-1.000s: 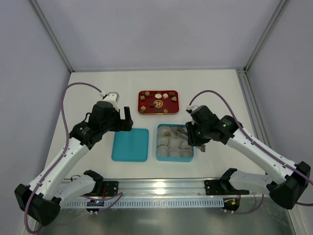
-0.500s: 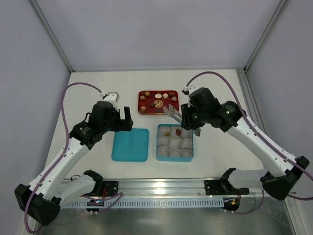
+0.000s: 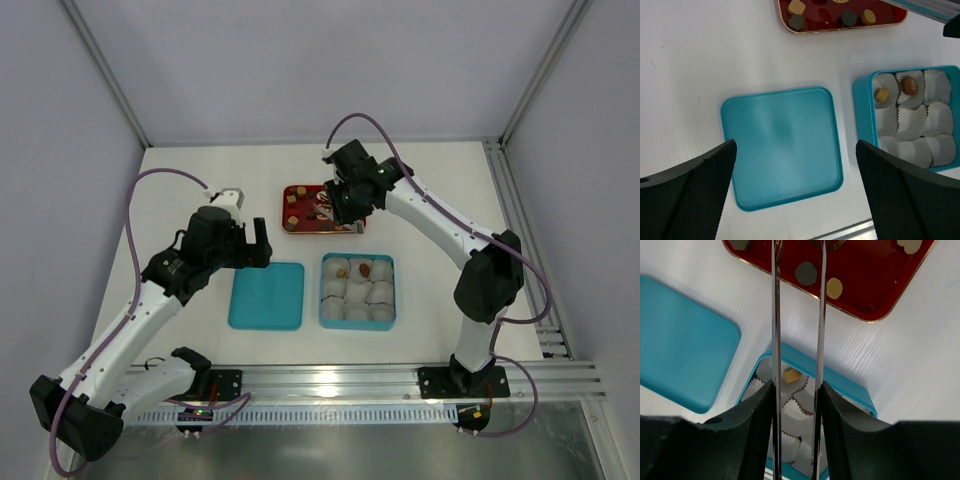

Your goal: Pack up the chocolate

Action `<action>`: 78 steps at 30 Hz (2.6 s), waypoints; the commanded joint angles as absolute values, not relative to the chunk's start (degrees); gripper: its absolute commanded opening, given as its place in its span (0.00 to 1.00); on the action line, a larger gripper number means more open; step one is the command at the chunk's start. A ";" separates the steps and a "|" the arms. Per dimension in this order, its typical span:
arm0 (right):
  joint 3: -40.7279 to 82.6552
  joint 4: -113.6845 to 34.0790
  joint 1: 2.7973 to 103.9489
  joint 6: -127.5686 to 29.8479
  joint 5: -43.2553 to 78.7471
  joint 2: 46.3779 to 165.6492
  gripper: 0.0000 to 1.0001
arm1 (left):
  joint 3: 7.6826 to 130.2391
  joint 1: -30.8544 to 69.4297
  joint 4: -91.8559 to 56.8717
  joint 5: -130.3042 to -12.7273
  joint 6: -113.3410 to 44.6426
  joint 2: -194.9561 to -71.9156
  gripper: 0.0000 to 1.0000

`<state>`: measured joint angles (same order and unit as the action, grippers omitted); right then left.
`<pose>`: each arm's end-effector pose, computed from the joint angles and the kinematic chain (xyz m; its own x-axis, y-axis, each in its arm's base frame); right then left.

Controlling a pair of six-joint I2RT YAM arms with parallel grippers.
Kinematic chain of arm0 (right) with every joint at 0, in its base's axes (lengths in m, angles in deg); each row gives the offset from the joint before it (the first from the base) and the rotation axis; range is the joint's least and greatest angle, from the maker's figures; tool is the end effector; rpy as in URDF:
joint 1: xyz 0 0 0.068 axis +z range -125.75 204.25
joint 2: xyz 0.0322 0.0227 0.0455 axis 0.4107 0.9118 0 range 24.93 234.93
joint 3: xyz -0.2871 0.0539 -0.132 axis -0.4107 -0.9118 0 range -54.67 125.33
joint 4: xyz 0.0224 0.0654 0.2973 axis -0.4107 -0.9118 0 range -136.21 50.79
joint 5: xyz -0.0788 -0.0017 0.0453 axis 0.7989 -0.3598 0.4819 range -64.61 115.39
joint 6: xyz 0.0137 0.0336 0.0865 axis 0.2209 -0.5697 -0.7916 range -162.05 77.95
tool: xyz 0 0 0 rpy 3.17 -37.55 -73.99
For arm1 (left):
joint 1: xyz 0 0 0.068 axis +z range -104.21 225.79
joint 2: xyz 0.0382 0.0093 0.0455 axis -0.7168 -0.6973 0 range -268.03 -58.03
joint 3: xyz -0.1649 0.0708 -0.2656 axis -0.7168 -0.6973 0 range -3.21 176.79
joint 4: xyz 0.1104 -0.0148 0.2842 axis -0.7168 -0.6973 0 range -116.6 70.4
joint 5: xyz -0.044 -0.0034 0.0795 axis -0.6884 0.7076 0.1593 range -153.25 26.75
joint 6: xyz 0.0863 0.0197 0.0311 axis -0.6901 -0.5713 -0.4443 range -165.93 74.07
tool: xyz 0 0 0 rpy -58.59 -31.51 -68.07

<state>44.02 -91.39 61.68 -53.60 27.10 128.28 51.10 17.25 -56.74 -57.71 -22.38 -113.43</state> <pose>0.3780 0.2862 0.3215 -0.7704 -0.3375 -0.5409 -0.4493 0.8893 0.0850 0.2313 -0.1165 0.3277 -0.6617 -0.0927 -0.7440 0.1577 0.9529 -0.2590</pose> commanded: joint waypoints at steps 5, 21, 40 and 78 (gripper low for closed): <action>52.20 -91.15 61.51 -50.84 26.88 133.65 0.43 | 53.22 17.13 -56.42 -57.28 -22.90 -112.79 1.00; 51.50 -91.06 61.51 -49.43 26.09 137.70 0.46 | 53.22 17.13 -56.42 -57.19 -22.90 -112.96 1.00; 53.08 -92.29 61.42 -49.16 26.09 139.46 0.38 | 53.22 17.13 -56.42 -57.19 -22.90 -112.96 1.00; 51.68 -91.59 60.55 -51.89 26.09 133.04 0.27 | 53.22 17.13 -56.42 -57.45 -22.90 -112.70 1.00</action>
<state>50.69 -92.48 60.85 -51.04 26.43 137.97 51.10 17.25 -56.74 -57.71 -22.38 -113.43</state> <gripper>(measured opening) 0.316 0.996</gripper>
